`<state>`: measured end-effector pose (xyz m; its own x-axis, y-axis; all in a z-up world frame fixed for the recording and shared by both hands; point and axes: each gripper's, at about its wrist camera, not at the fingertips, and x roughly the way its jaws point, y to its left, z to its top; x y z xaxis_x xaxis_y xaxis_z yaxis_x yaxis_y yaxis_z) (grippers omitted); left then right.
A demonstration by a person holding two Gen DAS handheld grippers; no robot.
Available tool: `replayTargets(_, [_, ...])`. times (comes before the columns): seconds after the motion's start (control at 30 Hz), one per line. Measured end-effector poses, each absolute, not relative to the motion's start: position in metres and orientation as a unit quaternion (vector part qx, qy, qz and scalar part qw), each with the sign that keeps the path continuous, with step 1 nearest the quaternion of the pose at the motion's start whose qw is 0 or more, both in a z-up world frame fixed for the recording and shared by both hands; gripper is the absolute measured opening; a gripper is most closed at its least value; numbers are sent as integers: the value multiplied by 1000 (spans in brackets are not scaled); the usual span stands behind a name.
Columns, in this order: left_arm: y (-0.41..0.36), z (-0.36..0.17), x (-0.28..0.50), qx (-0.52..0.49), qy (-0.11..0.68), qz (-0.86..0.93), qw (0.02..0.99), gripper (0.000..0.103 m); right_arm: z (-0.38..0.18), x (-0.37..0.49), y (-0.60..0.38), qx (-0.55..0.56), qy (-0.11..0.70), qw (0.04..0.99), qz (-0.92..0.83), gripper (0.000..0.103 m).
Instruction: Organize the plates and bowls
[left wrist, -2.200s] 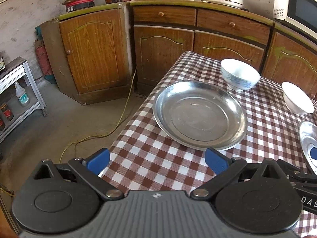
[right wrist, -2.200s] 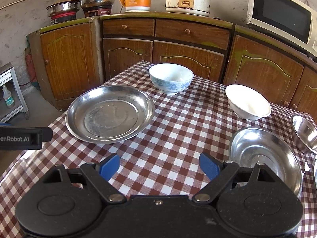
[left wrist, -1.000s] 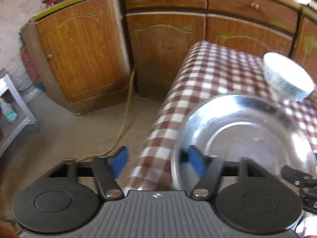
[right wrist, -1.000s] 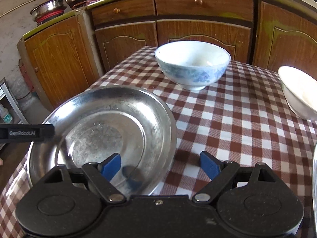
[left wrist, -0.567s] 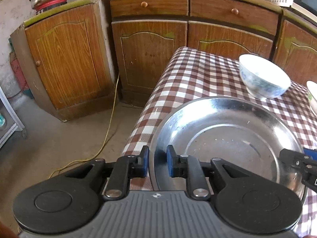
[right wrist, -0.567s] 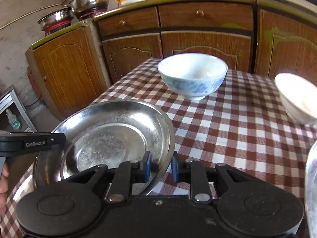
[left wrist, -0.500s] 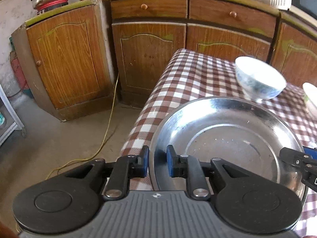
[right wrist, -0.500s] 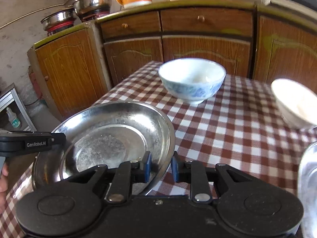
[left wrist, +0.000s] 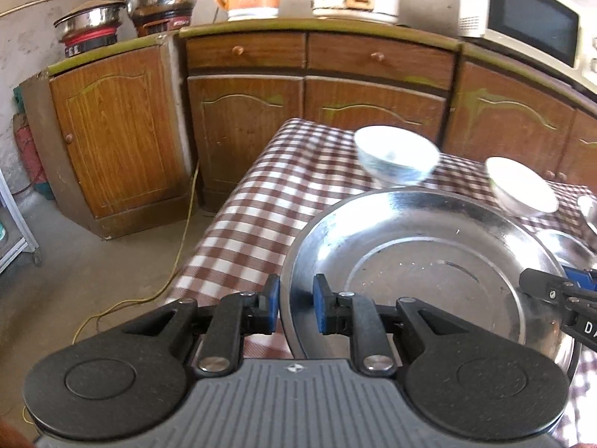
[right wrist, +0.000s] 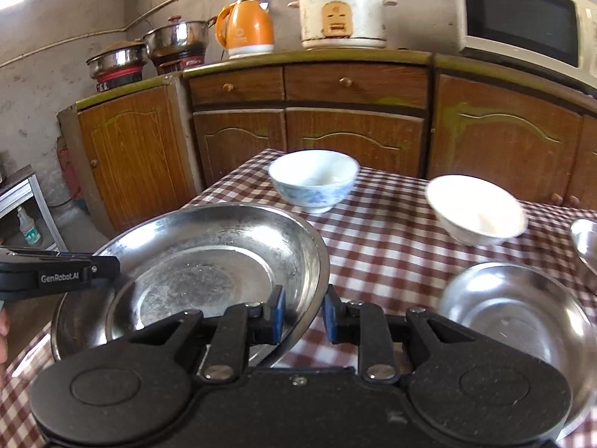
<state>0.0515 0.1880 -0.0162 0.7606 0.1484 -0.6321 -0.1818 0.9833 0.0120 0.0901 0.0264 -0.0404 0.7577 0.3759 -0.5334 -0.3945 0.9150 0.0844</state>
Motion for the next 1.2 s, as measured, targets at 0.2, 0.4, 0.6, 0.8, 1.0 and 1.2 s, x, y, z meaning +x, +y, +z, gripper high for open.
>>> replayTargets(0.2, [160,-14,26,-30,336,71,939,20,-31,52,-11,-13,272,943,190,28])
replayTargets(0.4, [133,-17,3,-22,334,52,941,20,-26,20,-46,3,266,948,174,28])
replayTargets(0.6, [109,-28,-15,-25,343,30,938,20,-30,-8,-72,-5,262,952,156,28])
replayTargets(0.8, [81,-39,-31,-21,353,5,935,20,-40,-31,-103,11,274,952,132,28])
replayTargets(1.0, [53,-50,-45,-6,355,-22,935,20,-49,-55,-135,10,284,953,107,28])
replayTargets(1.2, [26,-60,-55,15,351,-47,935,20,-62,-82,-163,9,292,953,83,28])
